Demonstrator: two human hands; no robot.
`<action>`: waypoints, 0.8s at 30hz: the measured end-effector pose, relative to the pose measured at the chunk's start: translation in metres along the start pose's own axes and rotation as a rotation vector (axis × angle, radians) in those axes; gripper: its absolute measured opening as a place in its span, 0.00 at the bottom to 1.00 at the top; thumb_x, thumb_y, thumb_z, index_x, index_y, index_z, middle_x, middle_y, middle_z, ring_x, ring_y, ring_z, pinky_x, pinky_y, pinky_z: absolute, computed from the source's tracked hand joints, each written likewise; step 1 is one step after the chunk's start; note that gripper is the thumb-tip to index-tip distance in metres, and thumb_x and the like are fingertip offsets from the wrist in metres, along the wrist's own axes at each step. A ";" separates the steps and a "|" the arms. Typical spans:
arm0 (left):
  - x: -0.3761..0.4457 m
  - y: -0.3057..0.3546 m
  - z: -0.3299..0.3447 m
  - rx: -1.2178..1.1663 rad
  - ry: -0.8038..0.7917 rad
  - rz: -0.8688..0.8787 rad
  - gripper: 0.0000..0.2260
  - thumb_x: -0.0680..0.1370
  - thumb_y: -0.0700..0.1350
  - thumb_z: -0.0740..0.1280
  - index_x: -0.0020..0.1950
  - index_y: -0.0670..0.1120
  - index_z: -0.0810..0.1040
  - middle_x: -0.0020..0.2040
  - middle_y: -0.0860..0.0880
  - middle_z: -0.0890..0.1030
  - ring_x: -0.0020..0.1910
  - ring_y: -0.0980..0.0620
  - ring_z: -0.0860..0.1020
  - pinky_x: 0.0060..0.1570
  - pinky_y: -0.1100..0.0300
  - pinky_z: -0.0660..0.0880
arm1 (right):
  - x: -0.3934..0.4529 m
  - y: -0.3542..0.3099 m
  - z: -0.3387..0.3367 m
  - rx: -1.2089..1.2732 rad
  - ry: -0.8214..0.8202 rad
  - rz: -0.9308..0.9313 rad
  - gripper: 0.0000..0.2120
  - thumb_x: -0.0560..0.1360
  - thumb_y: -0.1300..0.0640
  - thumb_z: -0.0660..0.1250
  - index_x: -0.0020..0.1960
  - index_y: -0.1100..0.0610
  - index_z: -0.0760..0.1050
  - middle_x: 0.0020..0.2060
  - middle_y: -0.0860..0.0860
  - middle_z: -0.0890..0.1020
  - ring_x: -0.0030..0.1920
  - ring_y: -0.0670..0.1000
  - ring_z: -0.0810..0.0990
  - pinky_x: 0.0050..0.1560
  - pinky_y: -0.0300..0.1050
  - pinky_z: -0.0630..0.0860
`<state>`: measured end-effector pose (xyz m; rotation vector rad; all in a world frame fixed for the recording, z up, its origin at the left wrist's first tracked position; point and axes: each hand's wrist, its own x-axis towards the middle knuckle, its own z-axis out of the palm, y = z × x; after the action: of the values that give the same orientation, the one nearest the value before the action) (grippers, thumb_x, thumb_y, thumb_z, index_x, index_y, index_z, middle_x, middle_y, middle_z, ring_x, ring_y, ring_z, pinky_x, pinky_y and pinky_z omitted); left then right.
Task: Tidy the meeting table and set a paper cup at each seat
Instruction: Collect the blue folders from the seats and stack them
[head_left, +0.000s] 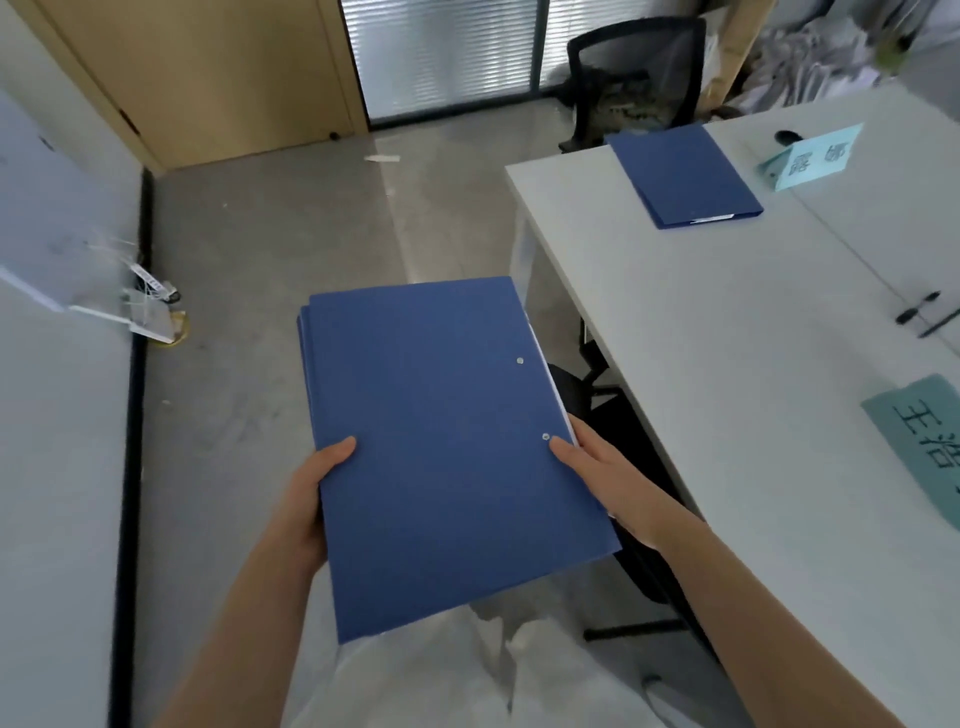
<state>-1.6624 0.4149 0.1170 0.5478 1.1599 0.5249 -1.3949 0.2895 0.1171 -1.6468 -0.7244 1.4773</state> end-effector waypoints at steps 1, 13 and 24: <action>0.007 0.014 -0.007 0.003 -0.005 -0.001 0.18 0.71 0.49 0.67 0.58 0.44 0.78 0.47 0.44 0.86 0.41 0.44 0.85 0.38 0.50 0.81 | 0.015 -0.009 0.010 0.063 -0.005 0.022 0.17 0.80 0.45 0.61 0.69 0.39 0.67 0.59 0.41 0.81 0.57 0.45 0.82 0.61 0.50 0.77; 0.108 0.146 -0.037 0.088 -0.046 -0.017 0.17 0.72 0.48 0.67 0.60 0.45 0.78 0.50 0.45 0.86 0.43 0.44 0.85 0.39 0.50 0.81 | 0.154 -0.094 0.061 0.186 0.147 -0.002 0.14 0.79 0.48 0.63 0.65 0.46 0.71 0.53 0.44 0.83 0.49 0.45 0.84 0.43 0.39 0.79; 0.243 0.247 0.045 0.155 -0.015 -0.017 0.11 0.77 0.47 0.67 0.58 0.45 0.79 0.50 0.45 0.86 0.44 0.44 0.85 0.42 0.49 0.81 | 0.299 -0.172 -0.007 0.116 0.158 -0.031 0.17 0.79 0.50 0.63 0.67 0.50 0.69 0.57 0.46 0.81 0.50 0.47 0.84 0.44 0.42 0.81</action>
<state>-1.5697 0.7520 0.1203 0.6730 1.1966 0.4176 -1.3259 0.6273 0.1036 -1.6348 -0.5638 1.3250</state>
